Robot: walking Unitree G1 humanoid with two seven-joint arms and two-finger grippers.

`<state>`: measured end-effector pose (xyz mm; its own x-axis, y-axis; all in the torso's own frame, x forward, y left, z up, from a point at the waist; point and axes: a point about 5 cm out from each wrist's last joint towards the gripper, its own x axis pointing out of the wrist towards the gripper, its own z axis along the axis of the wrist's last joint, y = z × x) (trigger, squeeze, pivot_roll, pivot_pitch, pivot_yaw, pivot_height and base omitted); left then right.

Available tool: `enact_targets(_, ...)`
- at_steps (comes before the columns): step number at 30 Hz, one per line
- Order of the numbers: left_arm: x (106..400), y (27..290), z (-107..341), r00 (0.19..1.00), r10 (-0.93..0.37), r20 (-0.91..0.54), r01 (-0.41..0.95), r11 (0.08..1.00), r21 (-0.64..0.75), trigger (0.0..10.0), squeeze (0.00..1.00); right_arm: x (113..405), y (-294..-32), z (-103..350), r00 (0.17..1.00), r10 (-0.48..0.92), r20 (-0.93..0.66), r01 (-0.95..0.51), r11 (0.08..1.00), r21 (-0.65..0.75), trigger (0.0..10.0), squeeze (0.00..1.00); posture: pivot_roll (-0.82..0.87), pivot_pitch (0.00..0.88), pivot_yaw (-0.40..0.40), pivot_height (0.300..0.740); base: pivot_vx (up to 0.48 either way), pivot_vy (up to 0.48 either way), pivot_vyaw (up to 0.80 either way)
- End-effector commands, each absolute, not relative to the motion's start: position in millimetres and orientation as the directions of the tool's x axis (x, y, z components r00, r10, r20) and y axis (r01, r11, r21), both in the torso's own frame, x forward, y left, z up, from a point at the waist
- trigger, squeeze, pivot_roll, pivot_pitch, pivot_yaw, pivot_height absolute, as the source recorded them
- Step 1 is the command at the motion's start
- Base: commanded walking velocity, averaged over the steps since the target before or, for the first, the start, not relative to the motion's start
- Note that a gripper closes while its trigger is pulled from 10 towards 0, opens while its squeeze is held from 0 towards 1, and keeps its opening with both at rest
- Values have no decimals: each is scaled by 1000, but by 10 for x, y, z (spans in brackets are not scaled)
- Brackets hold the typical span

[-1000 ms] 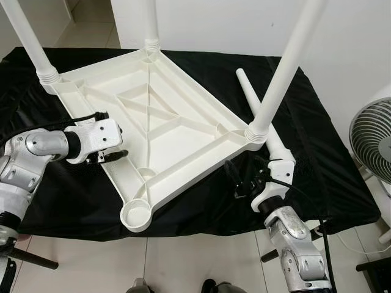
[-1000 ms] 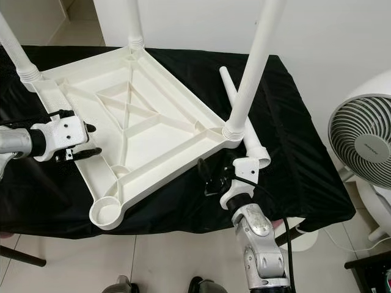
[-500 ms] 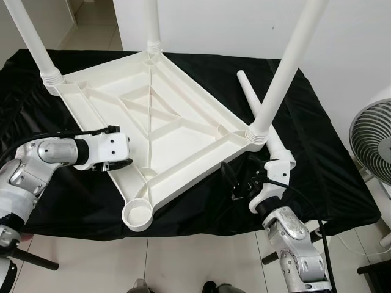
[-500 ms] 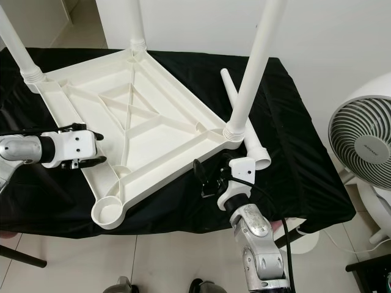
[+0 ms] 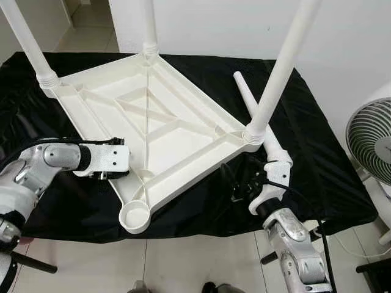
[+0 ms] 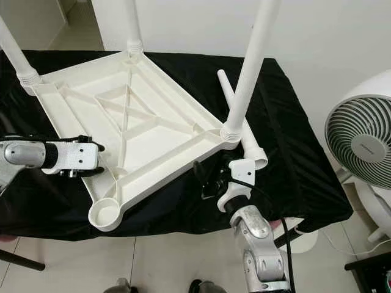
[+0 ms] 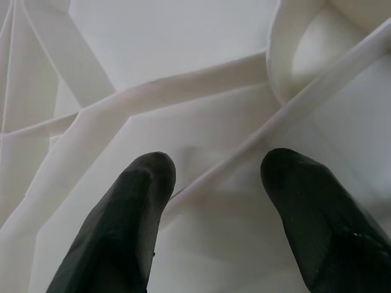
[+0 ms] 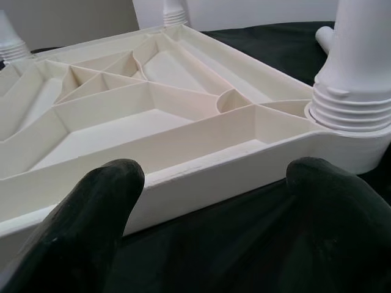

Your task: Building children table

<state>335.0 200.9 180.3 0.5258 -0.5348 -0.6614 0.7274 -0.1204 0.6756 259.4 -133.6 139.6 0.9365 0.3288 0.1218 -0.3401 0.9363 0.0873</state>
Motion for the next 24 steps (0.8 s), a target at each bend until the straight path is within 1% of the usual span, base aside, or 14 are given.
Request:
enact_targets(1,3268,2023,1681,371,-488,-790,813,-240,530,10000,0,2583,-1332,1398,935,334,120,-345,935,85,10000,0,93,93,-10,740,0,0,0)
enact_targets(4,3281,1989,1675,365,-485,-795,805,-264,531,10000,0,2582,-1337,1400,935,333,120,-344,935,84,10000,0,88,95,-6,740,0,0,0)
enact_targets(6,3297,1919,1662,343,-481,-807,793,-312,523,10000,0,2576,-1347,1404,936,331,120,-341,936,81,10000,0,86,99,-2,740,0,0,0)
enact_targets(8,3310,1861,1657,328,-481,-813,784,-341,518,10000,0,2569,-1357,1406,938,326,120,-336,938,79,10000,0,84,102,0,740,0,0,0)
enact_targets(15,3319,1812,1639,293,-471,-832,776,-391,495,10000,0,2548,-1367,1398,942,316,117,-326,942,80,10000,0,75,115,12,740,0,0,0)
enact_targets(16,3321,1806,1637,281,-466,-839,776,-404,484,9725,0,2542,-1367,1398,943,312,117,-322,943,81,10000,0,73,121,17,740,0,0,0)
enact_targets(17,3321,1806,1637,281,-466,-839,776,-404,484,9725,0,2542,-1367,1398,943,312,117,-322,943,81,10000,0,73,121,17,740,0,0,0)
enact_targets(18,3326,1805,1638,268,-461,-846,778,-414,472,980,0,2536,-1367,1398,944,309,116,-319,944,83,10000,0,74,124,20,740,0,0,0)
enact_targets(19,3334,1809,1644,253,-455,-854,785,-420,456,0,0,2531,-1367,1396,945,306,116,-316,945,85,10000,0,71,130,26,740,0,0,0)
enact_targets(22,3334,1809,1644,253,-455,-854,785,-420,456,0,0,2531,-1367,1396,945,306,116,-316,945,85,10000,0,71,130,26,740,0,0,0)
enact_targets(24,3348,1822,1658,231,-447,-864,797,-423,432,0,0,2522,-1372,1392,947,299,114,-309,947,87,10000,0,69,138,31,740,0,0,0)
